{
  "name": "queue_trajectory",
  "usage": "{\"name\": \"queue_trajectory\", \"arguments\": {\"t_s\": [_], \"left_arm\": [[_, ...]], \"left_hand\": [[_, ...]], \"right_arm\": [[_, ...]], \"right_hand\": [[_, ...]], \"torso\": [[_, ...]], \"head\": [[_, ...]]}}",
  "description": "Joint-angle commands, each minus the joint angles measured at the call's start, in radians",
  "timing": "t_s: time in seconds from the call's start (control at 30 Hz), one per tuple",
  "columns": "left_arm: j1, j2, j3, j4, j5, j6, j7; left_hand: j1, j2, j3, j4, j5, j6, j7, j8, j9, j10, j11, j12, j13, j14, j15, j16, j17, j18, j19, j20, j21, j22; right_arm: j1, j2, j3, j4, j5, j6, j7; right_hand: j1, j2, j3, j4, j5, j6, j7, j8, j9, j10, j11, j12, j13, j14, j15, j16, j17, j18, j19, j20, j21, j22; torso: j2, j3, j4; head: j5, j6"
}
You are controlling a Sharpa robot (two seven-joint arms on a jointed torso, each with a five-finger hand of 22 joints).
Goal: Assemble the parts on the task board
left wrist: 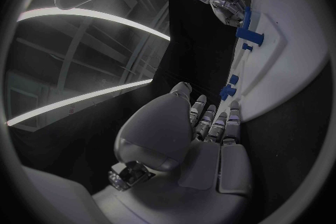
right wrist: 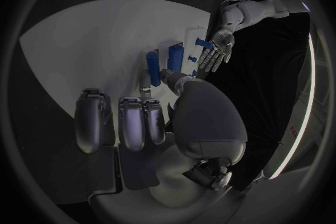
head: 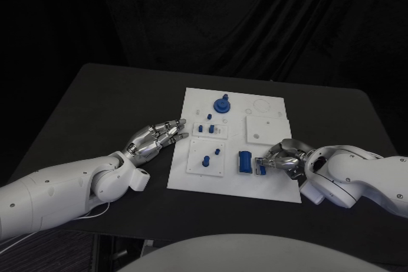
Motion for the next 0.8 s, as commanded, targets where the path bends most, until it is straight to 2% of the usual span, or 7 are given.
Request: {"name": "queue_trajectory", "arguments": {"t_s": [0.03, 0.07, 0.23, 0.6, 0.8], "left_arm": [[-0.010, 0.001, -0.007, -0.005, -0.004, -0.004, -0.044], [-0.011, 0.001, -0.007, -0.005, -0.004, -0.004, -0.044], [-0.011, 0.002, -0.007, -0.005, -0.004, -0.003, -0.045], [-0.011, 0.000, -0.007, -0.005, -0.004, -0.003, -0.045], [-0.012, 0.001, -0.007, -0.005, -0.004, -0.003, -0.046]], "left_hand": [[-0.006, -0.003, 0.006, 0.000, 0.001, -0.003, 0.001, 0.003, 0.000, 0.001, 0.005, 0.006, 0.001, 0.003, 0.004, 0.005, 0.001, -0.011, 0.001, 0.008, -0.006, -0.002], [-0.006, -0.003, 0.006, 0.000, 0.001, -0.003, 0.001, 0.003, 0.000, 0.001, 0.005, 0.006, 0.001, 0.003, 0.004, 0.005, 0.001, -0.011, 0.001, 0.008, -0.006, -0.002], [-0.007, -0.004, 0.008, 0.000, 0.001, -0.004, -0.001, 0.003, 0.000, 0.005, 0.014, 0.010, 0.002, 0.003, 0.005, 0.005, 0.001, -0.012, 0.000, 0.008, -0.005, -0.002], [-0.007, -0.004, 0.008, 0.000, 0.001, -0.004, -0.001, 0.003, 0.000, 0.005, 0.014, 0.010, 0.002, 0.003, 0.005, 0.005, 0.001, -0.012, 0.000, 0.008, -0.005, -0.002], [-0.007, -0.004, 0.008, 0.000, 0.001, -0.004, -0.001, 0.003, 0.000, 0.005, 0.014, 0.010, 0.002, 0.003, 0.005, 0.005, 0.001, -0.012, 0.000, 0.008, -0.005, -0.002]], "right_arm": [[-0.005, 0.004, -0.001, -0.001, -0.005, 0.017, -0.005], [-0.005, 0.004, -0.001, -0.001, -0.005, 0.017, -0.005], [-0.005, 0.006, -0.001, -0.003, -0.005, 0.023, -0.010], [-0.005, 0.011, -0.001, -0.007, -0.034, 0.048, -0.023], [-0.005, 0.013, -0.001, -0.007, -0.038, 0.054, -0.025]], "right_hand": [[-0.013, 0.002, 0.004, -0.015, 0.004, -0.002, -0.003, -0.001, 0.002, 0.104, 0.001, 0.003, 0.263, 0.087, 0.000, -0.004, 0.171, 0.000, 0.032, -0.002, -0.003, 0.211], [-0.022, 0.004, -0.014, -0.008, 0.003, -0.003, -0.002, 0.000, 0.004, 0.104, 0.002, 0.003, 0.263, 0.087, 0.001, -0.004, 0.171, 0.000, 0.031, -0.001, -0.005, 0.210], [-0.029, 0.010, -0.031, -0.002, 0.003, -0.005, -0.001, -0.001, 0.005, 0.104, 0.003, 0.003, 0.263, 0.087, 0.002, -0.004, 0.171, 0.000, 0.031, 0.000, -0.005, 0.210], [-0.060, 0.013, -0.091, 0.029, 0.004, -0.018, 0.006, -0.009, 0.006, 0.104, 0.010, 0.003, 0.263, 0.086, 0.007, -0.006, 0.167, 0.002, 0.028, 0.005, -0.011, 0.208], [-0.081, 0.011, -0.144, 0.052, 0.003, -0.023, 0.011, -0.012, 0.008, 0.104, 0.014, 0.003, 0.263, 0.085, 0.011, -0.006, 0.166, 0.002, 0.027, 0.009, -0.013, 0.208]], "torso": [[0.000, -0.0006, 0.0002], [0.000, -0.0004, 0.0004], [0.000, 0.0000, 0.0006], [0.000, -0.0001, -0.0002], [0.000, -0.0004, 0.0009]], "head": [[-0.001, 0.000], [-0.001, 0.000], [0.000, 0.000], [0.002, 0.000], [0.002, 0.000]]}}
